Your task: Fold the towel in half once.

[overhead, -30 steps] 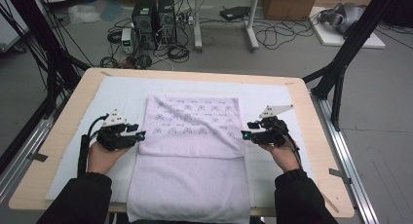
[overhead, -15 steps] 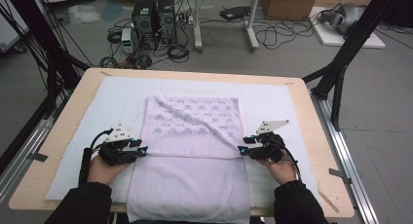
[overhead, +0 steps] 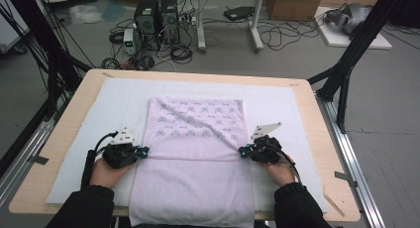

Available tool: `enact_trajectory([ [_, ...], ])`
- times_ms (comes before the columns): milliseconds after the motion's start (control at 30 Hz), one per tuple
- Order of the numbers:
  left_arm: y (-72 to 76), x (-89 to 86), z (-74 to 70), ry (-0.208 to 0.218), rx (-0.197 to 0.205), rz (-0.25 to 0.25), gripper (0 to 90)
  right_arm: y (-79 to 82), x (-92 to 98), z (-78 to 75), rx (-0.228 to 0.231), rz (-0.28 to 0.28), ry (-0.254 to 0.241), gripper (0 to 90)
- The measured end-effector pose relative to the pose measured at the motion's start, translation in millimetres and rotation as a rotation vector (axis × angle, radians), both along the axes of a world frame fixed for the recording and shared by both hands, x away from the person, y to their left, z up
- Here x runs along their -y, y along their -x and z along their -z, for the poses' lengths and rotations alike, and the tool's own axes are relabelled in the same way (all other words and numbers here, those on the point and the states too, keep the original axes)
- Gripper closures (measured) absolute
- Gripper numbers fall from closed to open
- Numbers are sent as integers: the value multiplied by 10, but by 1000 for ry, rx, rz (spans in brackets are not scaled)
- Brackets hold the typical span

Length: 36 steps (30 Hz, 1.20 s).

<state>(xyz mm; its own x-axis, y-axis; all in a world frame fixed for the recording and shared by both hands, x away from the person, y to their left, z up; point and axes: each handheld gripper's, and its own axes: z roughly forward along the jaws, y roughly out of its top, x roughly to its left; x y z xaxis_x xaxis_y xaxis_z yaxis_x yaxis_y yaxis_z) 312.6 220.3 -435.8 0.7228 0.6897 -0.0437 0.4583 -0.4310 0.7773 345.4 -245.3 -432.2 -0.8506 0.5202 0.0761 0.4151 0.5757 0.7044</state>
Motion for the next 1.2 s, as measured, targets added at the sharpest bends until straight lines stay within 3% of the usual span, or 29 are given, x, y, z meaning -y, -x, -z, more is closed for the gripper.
enact_trajectory([
  [100, -30, -18, -69, 11, 0, 0, 881, -10, 66, -111, 22, 9, -65, 855],
  [200, -36, -37, -189, 51, 13, -2, 882, -19, 104, -216, 36, 17, -84, 855],
  [333, 13, -84, -351, 72, 42, -3, 882, 42, 109, -365, 78, 13, -105, 853],
  [500, 224, -139, -488, 74, 73, 21, 882, 221, 105, -494, 100, -25, -95, 853],
  [667, 469, -173, -465, 58, 69, 42, 883, 478, 48, -551, 116, -74, -69, 853],
  [800, 716, -204, -412, 72, 62, 72, 881, 708, 53, -501, 91, -118, -71, 839],
  [833, 760, -210, -386, 71, 62, 91, 874, 752, 60, -486, 88, -125, -69, 793],
  [867, 787, -212, -347, 67, 61, 95, 827, 794, 69, -453, 96, -133, -69, 679],
  [933, 757, -218, -284, 69, 38, 90, 707, 819, 80, -364, 97, -127, -73, 642],
  [1000, 709, -202, -209, 76, 23, 99, 685, 774, 76, -262, 69, -117, -86, 620],
  [1067, 661, -162, -134, 55, 2, 117, 667, 727, 33, -149, 50, -133, -105, 601],
  [1133, 631, -109, -64, 33, -17, 141, 657, 688, -29, -56, 31, -144, -102, 589],
  [1200, 610, -57, 3, 0, -29, 152, 640, 648, -91, 3, 20, -161, -65, 588],
])
